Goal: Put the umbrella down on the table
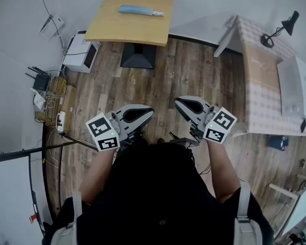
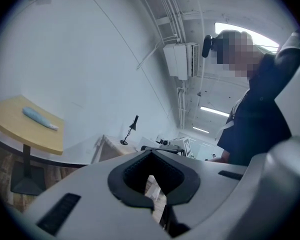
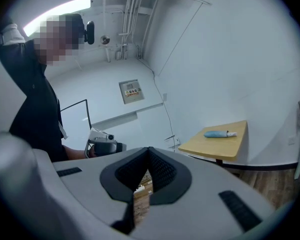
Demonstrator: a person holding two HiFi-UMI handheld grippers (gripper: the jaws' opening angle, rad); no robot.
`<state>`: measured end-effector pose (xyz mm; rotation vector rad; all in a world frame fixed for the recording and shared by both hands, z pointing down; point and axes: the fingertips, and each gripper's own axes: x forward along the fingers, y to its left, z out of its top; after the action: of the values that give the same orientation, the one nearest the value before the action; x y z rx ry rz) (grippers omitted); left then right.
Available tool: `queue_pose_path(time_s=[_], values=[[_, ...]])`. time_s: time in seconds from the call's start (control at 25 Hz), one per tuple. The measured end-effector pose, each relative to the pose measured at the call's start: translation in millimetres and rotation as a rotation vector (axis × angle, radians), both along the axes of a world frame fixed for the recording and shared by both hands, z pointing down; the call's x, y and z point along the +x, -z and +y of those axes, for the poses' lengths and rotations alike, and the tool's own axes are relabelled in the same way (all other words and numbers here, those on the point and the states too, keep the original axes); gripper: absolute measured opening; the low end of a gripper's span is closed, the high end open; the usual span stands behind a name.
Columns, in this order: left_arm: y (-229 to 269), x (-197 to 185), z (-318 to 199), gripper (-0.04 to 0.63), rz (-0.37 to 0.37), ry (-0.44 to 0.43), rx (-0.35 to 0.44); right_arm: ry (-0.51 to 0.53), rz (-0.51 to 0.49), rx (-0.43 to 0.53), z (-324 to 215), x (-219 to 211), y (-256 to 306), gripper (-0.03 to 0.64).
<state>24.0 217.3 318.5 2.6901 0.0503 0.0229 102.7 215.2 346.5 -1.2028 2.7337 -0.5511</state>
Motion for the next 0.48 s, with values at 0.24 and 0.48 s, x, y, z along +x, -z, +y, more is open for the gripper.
queue_pose_path(time_s=[0.24, 0.48], values=[[-8, 9, 35, 0.012, -0.048, 0.029, -0.002, 0.016, -0.034, -0.015, 32, 13, -19, 0.018], [-20, -3, 62, 0.012, -0.076, 0.056, -0.030, 0.067, -0.064, -0.009, 50, -9, -26, 0.018]])
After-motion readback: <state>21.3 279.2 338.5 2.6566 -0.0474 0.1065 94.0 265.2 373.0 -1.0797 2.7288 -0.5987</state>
